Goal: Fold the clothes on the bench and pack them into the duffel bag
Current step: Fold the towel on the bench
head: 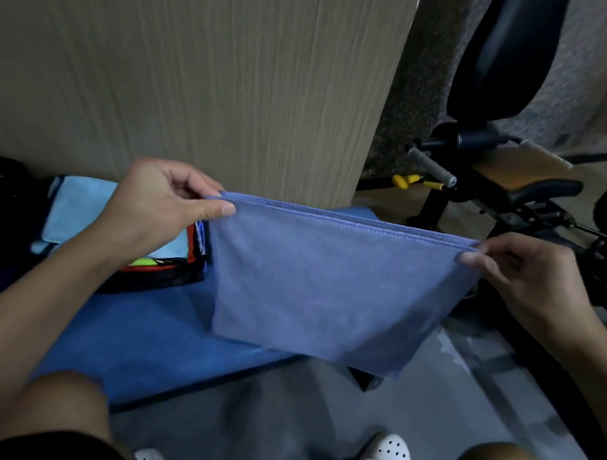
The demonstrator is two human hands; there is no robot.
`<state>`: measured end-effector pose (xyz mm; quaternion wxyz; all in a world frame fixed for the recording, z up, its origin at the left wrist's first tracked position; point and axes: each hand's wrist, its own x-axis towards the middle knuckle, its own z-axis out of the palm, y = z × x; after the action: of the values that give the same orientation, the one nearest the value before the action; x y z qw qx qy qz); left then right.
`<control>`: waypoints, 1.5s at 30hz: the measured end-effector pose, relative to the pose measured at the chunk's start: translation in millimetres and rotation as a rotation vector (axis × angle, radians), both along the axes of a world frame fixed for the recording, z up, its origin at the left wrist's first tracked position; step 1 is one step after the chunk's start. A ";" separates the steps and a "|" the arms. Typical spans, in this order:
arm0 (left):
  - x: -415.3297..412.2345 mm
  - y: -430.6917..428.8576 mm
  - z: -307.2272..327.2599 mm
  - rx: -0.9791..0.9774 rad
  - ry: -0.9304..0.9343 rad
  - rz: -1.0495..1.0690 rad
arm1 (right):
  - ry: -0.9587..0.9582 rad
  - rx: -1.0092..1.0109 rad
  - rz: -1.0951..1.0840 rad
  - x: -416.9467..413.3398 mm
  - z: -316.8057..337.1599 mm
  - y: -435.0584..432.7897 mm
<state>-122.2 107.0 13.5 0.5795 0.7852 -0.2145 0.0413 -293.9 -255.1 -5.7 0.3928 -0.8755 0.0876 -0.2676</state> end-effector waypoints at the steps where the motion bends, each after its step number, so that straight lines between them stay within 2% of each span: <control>1: -4.4 2.3 5.2 0.009 -0.002 -0.003 | -0.014 0.003 -0.018 -4.0 5.0 0.7; 12: -34.9 17.5 35.0 -0.015 0.027 -0.025 | 0.063 -0.170 -0.053 -19.0 43.4 9.1; 21: -37.5 32.7 48.4 -0.066 -0.027 -0.018 | 0.025 -0.317 -0.075 -19.3 66.2 25.4; 26: -37.1 38.2 46.9 -0.004 -0.097 0.033 | -0.016 -0.302 -0.057 -14.7 72.7 28.9; 30: -34.9 38.3 42.4 0.008 -0.177 0.018 | 0.026 -0.441 -0.073 -15.2 80.3 30.7; 32: -32.4 38.9 41.0 0.072 -0.213 0.011 | 0.038 -0.458 -0.074 -16.8 82.1 32.6; 36: -27.9 38.1 39.8 0.405 -0.351 -0.005 | 0.068 -0.403 -0.055 -17.0 80.6 29.7; 38: -28.0 35.7 37.8 0.407 -0.289 -0.007 | 0.092 -0.335 -0.051 -14.9 78.6 27.9; 41: -24.6 32.3 36.2 0.239 -0.042 -0.028 | 0.122 -0.139 0.011 -11.9 73.2 25.4; 45: -16.2 23.3 35.4 -0.008 0.204 -0.082 | 0.135 -0.077 0.019 1.9 64.6 19.3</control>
<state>-138.4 130.4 48.9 0.6027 0.7735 -0.1860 -0.0617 -292.1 -235.8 58.9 0.3546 -0.9067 0.0953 -0.2076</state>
